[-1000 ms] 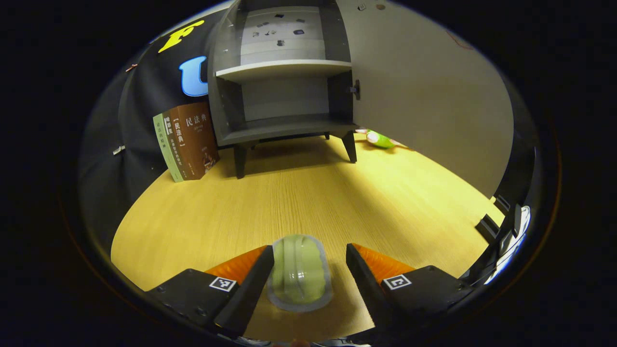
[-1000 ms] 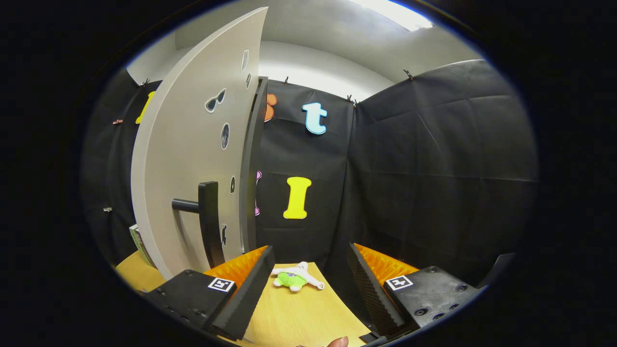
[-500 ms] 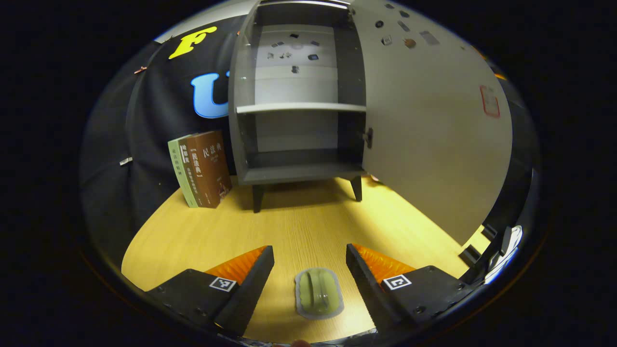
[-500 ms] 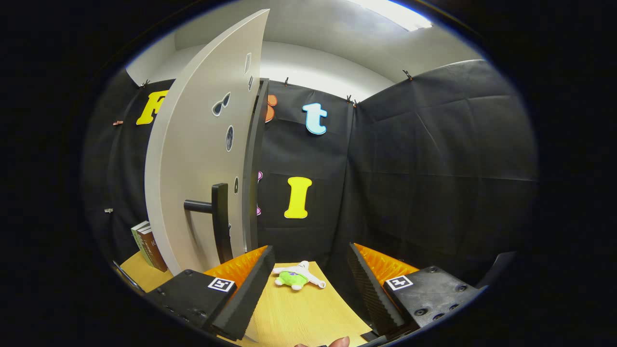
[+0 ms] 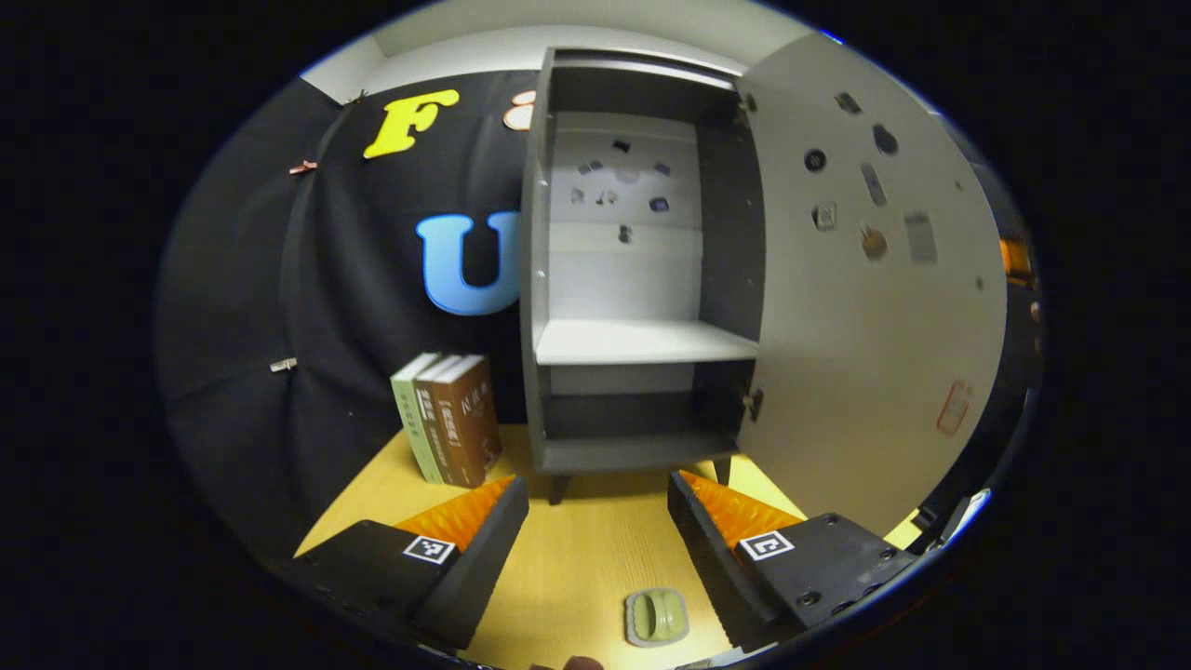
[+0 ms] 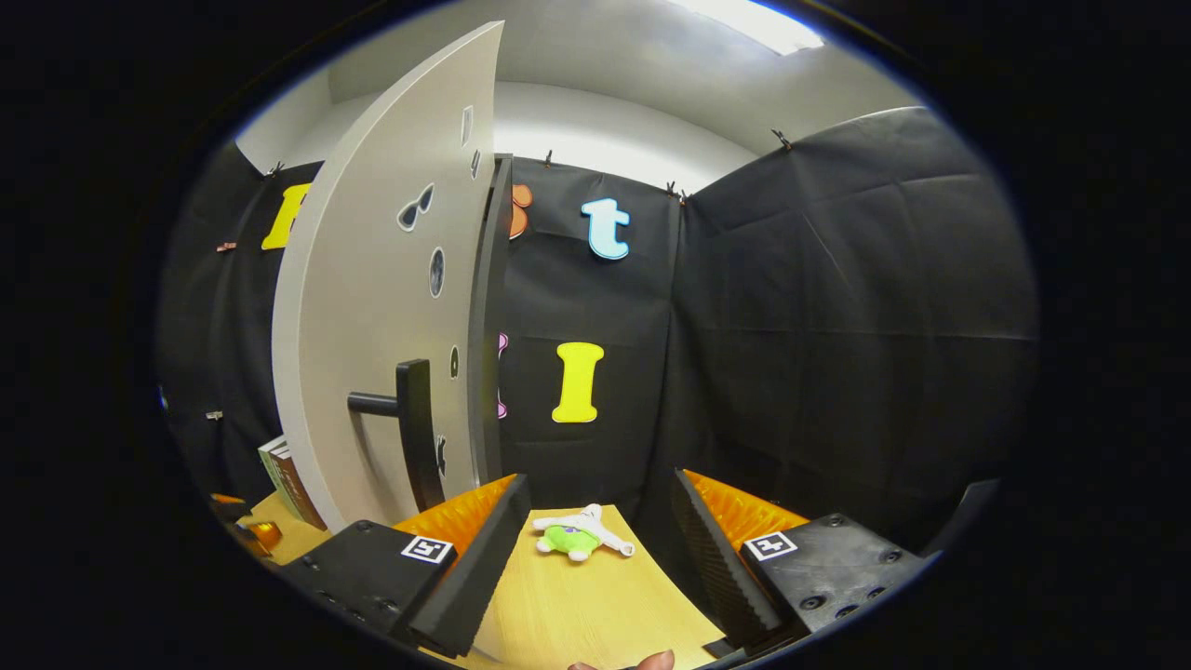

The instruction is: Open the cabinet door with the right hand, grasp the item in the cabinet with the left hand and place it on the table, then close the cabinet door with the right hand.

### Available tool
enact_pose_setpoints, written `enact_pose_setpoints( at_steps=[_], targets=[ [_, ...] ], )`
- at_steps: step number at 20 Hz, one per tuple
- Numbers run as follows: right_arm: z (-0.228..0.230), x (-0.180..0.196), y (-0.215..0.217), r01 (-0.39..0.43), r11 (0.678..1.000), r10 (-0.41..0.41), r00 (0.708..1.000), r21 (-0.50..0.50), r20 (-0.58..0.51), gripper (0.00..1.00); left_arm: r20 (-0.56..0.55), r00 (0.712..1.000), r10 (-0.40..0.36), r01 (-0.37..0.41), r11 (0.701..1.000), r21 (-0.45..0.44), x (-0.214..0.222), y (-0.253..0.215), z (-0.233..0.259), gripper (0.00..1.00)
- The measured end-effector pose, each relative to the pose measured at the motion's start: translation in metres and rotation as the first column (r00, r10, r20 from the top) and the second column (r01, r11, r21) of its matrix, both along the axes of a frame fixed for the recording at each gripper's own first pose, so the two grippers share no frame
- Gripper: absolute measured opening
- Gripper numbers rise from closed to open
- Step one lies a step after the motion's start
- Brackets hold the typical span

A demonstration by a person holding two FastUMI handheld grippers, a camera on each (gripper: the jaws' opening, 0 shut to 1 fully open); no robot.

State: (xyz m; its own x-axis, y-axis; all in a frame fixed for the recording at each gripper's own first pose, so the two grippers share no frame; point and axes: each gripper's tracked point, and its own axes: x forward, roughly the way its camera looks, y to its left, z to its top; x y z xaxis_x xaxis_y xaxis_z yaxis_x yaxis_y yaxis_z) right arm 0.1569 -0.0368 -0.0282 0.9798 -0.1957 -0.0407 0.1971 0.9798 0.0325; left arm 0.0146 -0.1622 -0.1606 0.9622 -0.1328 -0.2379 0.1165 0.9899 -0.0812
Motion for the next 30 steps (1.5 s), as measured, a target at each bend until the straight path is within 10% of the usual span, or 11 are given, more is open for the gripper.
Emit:
enact_pose_setpoints(
  at_steps=[11, 30],
  targets=[
    [0.002, 0.001, 0.005, -0.019, 1.000, 0.019, 1.000, 0.019, 0.011, 0.98, 0.151, 0.983, 0.105, -0.101, 0.994, -0.035, 0.010, 0.086, 0.137, 0.96],
    [0.000, 0.000, 0.028, 0.000, 0.996, -0.002, 1.000, 0.087, 0.013, 0.96, 0.147, 0.985, 0.093, -0.094, 0.996, 0.002, 0.004, 0.115, 0.141, 0.96]
  ],
)
